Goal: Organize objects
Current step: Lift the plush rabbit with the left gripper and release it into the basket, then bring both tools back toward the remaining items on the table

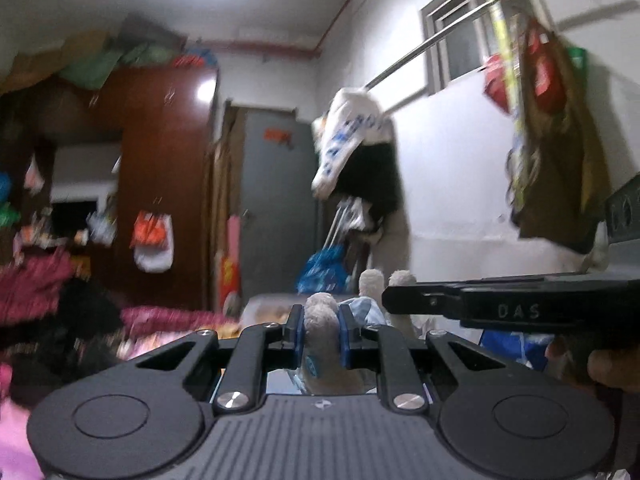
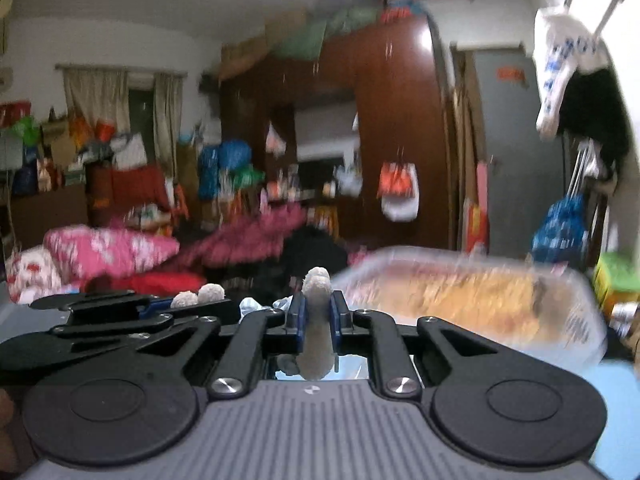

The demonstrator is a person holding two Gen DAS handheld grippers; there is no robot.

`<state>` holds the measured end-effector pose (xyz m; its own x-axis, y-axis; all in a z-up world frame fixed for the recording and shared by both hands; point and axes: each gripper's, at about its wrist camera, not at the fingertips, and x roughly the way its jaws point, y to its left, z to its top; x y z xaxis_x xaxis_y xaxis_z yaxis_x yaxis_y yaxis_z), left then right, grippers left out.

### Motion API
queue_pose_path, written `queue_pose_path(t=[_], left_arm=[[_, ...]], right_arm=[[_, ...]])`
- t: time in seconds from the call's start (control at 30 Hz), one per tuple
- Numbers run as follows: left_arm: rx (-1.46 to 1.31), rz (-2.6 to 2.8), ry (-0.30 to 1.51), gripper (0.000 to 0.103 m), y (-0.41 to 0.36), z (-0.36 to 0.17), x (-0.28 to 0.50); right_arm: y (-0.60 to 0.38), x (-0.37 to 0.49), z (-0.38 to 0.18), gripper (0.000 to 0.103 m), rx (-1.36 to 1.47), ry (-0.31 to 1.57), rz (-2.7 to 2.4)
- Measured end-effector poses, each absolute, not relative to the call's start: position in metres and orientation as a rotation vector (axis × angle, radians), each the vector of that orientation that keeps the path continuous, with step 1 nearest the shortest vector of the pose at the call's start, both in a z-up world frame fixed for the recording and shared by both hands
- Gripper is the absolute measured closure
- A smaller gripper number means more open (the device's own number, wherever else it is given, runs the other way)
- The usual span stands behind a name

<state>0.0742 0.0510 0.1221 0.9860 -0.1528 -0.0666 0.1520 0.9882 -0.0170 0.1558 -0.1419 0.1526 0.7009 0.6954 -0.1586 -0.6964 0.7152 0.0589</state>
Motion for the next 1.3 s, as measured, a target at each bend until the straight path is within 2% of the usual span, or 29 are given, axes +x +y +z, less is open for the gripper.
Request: queue_pose_path(t=[0.13, 0.23, 0.4, 0.6, 0.63, 0.7, 0.73, 0.77, 0.83, 0.9, 0.97, 1.07, 1.3], left_arm=[[0.030, -0.194, 0.070, 0.083, 0.026, 0.154, 0.121], [0.053, -0.209, 0.141, 0.083, 0.005, 0.156, 0.170], [0.106, -0.208, 0.314, 0.083, -0.019, 0.130, 0.252], [0.108, -0.198, 0.452, 0.080, -0.021, 0.104, 0.288], [0.118, -0.197, 0.453, 0.076, -0.021, 0.101, 0.287], [0.133, -0.178, 0.448, 0.050, -0.018, 0.098, 0.283], [0.134, -0.172, 0.444, 0.045, -0.016, 0.096, 0.282], [0.129, -0.155, 0.435, 0.039, -0.013, 0.095, 0.280], [0.111, -0.134, 0.418, 0.034, -0.005, 0.097, 0.274], [0.085, -0.111, 0.377, 0.026, 0.004, 0.103, 0.258], [0.054, -0.102, 0.332, 0.020, 0.016, 0.106, 0.230], [0.022, -0.143, 0.324, 0.017, 0.030, 0.095, 0.185], [-0.037, -0.217, 0.319, 0.017, 0.043, 0.036, 0.087]], right_arm=[[-0.153, 0.181, 0.178, 0.089, -0.013, 0.114, 0.689], [-0.162, 0.219, 0.183, 0.089, 0.003, 0.157, 0.611], [-0.171, 0.286, 0.159, 0.089, 0.037, 0.300, 0.510], [-0.164, 0.318, 0.126, 0.089, 0.030, 0.414, 0.475], [-0.164, 0.319, 0.123, 0.089, 0.024, 0.424, 0.471], [-0.167, 0.321, 0.118, 0.087, 0.015, 0.449, 0.467], [-0.170, 0.321, 0.117, 0.085, 0.023, 0.456, 0.461], [-0.173, 0.317, 0.117, 0.080, 0.032, 0.460, 0.450], [-0.179, 0.311, 0.117, 0.063, 0.046, 0.451, 0.440], [-0.188, 0.300, 0.122, 0.024, 0.066, 0.415, 0.442], [-0.202, 0.278, 0.125, 0.006, 0.081, 0.348, 0.460], [-0.227, 0.242, 0.122, 0.000, 0.108, 0.295, 0.505], [-0.277, 0.147, 0.055, 0.000, 0.117, 0.264, 0.494]])
